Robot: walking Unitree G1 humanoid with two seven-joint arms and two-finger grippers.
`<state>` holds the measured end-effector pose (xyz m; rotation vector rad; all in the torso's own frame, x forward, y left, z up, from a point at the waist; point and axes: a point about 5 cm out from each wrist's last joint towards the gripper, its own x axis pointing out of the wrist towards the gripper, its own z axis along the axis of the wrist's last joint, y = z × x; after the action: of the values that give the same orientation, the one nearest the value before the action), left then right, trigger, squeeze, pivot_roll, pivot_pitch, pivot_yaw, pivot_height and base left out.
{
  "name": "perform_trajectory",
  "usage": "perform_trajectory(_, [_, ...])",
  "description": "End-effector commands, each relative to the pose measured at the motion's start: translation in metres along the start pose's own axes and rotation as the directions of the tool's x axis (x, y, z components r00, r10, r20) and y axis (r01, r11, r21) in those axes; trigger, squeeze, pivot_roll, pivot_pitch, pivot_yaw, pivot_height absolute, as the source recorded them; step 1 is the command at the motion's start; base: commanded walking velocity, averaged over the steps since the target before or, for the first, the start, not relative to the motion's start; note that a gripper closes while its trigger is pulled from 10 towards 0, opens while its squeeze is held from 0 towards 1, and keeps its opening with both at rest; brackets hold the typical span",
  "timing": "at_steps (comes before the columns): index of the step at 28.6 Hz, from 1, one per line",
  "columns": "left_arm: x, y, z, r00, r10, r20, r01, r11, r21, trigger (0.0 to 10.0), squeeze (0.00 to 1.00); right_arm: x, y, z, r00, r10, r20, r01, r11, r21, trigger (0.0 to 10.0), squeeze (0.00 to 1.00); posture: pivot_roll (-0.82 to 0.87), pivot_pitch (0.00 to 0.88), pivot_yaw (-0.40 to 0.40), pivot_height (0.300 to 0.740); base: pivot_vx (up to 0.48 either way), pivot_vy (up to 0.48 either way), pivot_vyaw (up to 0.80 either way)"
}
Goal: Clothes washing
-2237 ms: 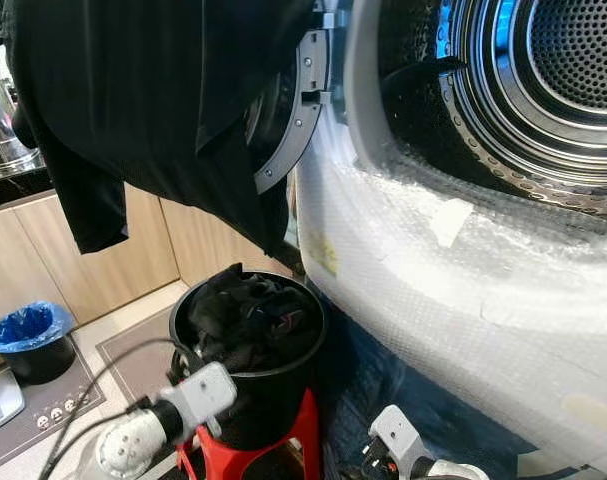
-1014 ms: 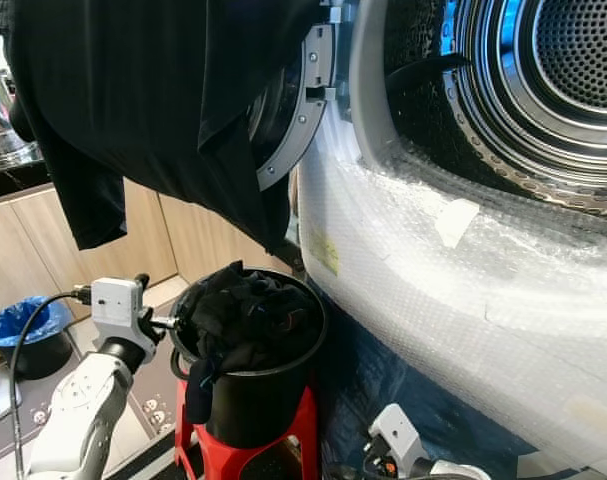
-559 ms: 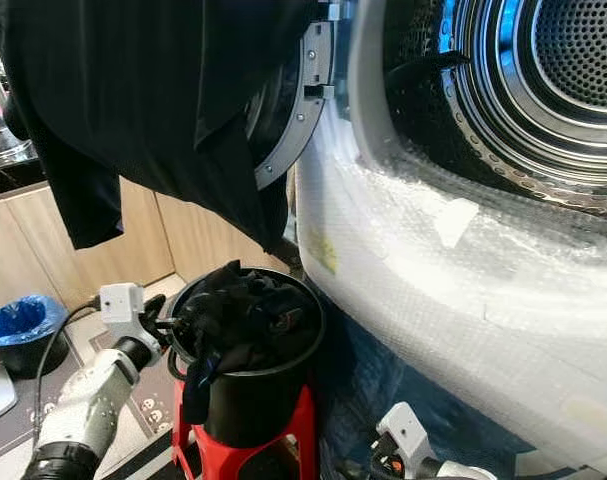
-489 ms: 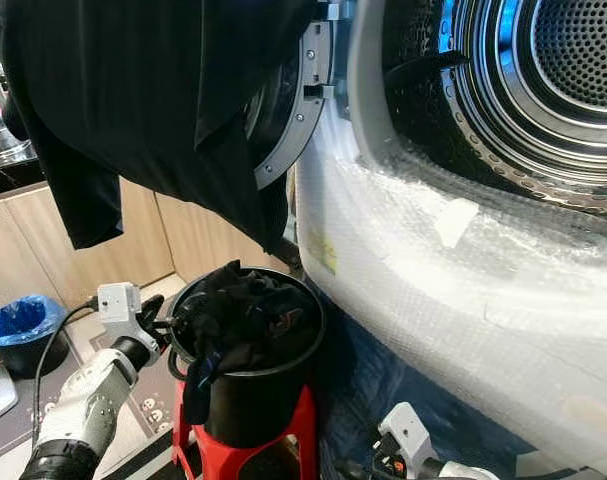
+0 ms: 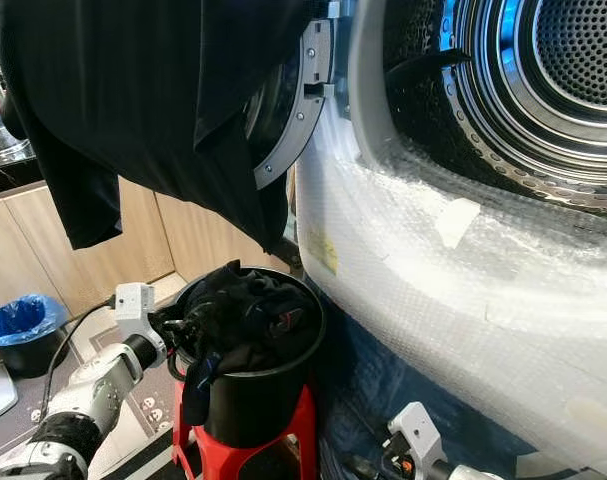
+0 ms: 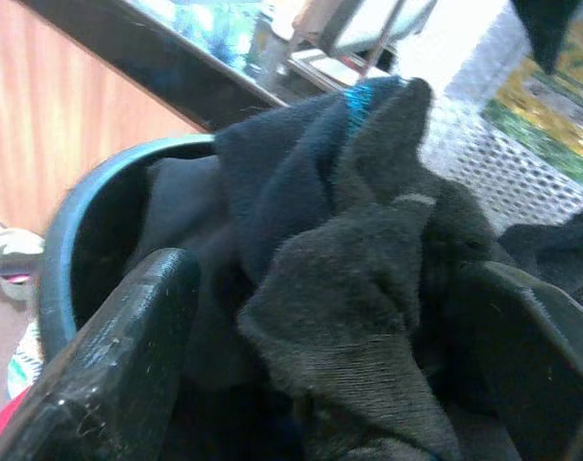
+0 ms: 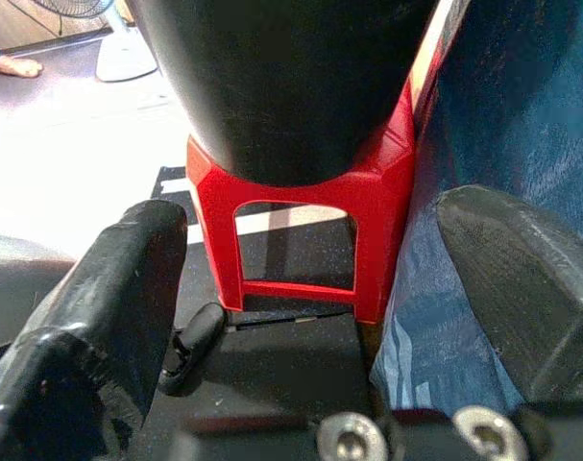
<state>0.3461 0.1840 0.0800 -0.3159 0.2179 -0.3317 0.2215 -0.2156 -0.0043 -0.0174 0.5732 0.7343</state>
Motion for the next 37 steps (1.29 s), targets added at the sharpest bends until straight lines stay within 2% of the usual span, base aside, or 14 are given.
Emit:
perform_trajectory(1, [0.003,-0.002,0.004,1.000,-0.026,-0.006,0.026,0.999,0.029,10.0,0.00,-0.003,-0.003,0.006,1.000,-0.013,0.018,0.013,1.000,-0.008,10.0,0.00,-0.10,0.000,0.001,0.740,0.000,0.000,0.00])
perform_trajectory(13, [0.000,0.004,0.004,1.000,-0.010,0.002,0.010,1.000,0.017,10.0,0.00,-0.006,-0.003,0.011,0.999,-0.028,0.034,0.027,1.000,0.003,10.0,0.00,-0.09,0.000,-0.002,0.740,0.000,0.000,0.00])
perform_trajectory(14, [0.000,0.005,0.003,1.000,-0.010,0.003,0.010,1.000,0.011,6.6,0.00,-0.006,-0.003,0.011,0.999,-0.028,0.035,0.028,1.000,0.003,10.0,0.00,-0.09,0.000,-0.002,0.740,0.000,0.000,0.00])
perform_trajectory(15, [-0.001,0.005,0.003,1.000,-0.011,0.002,0.011,1.000,0.005,2.2,0.00,-0.005,-0.003,0.013,0.999,-0.028,0.041,0.028,1.000,0.007,10.0,0.00,-0.09,0.000,-0.003,0.740,0.000,0.000,0.00])
perform_trajectory(16, [-0.001,0.005,0.002,1.000,-0.011,0.001,0.011,1.000,0.004,0.5,0.00,-0.005,-0.003,0.014,0.999,-0.028,0.047,0.027,1.000,0.009,10.0,0.00,-0.09,0.000,-0.003,0.740,0.000,0.000,0.00])
perform_trajectory(17, [-0.002,0.006,0.002,1.000,-0.011,-0.001,0.011,1.000,0.005,0.0,0.00,-0.004,-0.003,0.016,0.998,-0.026,0.056,0.026,1.000,0.014,10.0,0.00,-0.09,0.000,-0.003,0.740,0.000,0.000,0.00])
perform_trajectory(22, [-0.002,0.004,-0.001,0.999,-0.049,-0.017,0.049,0.999,0.004,0.0,0.00,-0.003,-0.001,0.017,0.998,-0.016,0.057,0.016,1.000,0.011,10.0,0.00,-0.09,0.000,-0.004,0.740,0.000,0.000,0.00])
perform_trajectory(27, [-0.001,0.002,-0.002,0.998,-0.054,-0.008,0.054,0.997,-0.054,0.0,0.00,-0.004,-0.001,0.019,0.998,-0.020,0.067,0.019,1.000,0.019,10.0,0.00,-0.09,0.000,-0.004,0.740,0.000,0.000,0.00])
perform_trajectory(37, [-0.002,0.004,-0.003,0.999,-0.048,-0.005,0.047,0.994,-0.102,0.0,0.00,-0.006,-0.002,0.020,0.997,-0.026,0.066,0.025,0.999,0.024,10.0,0.00,-0.09,0.000,-0.007,0.740,0.000,0.000,0.00])
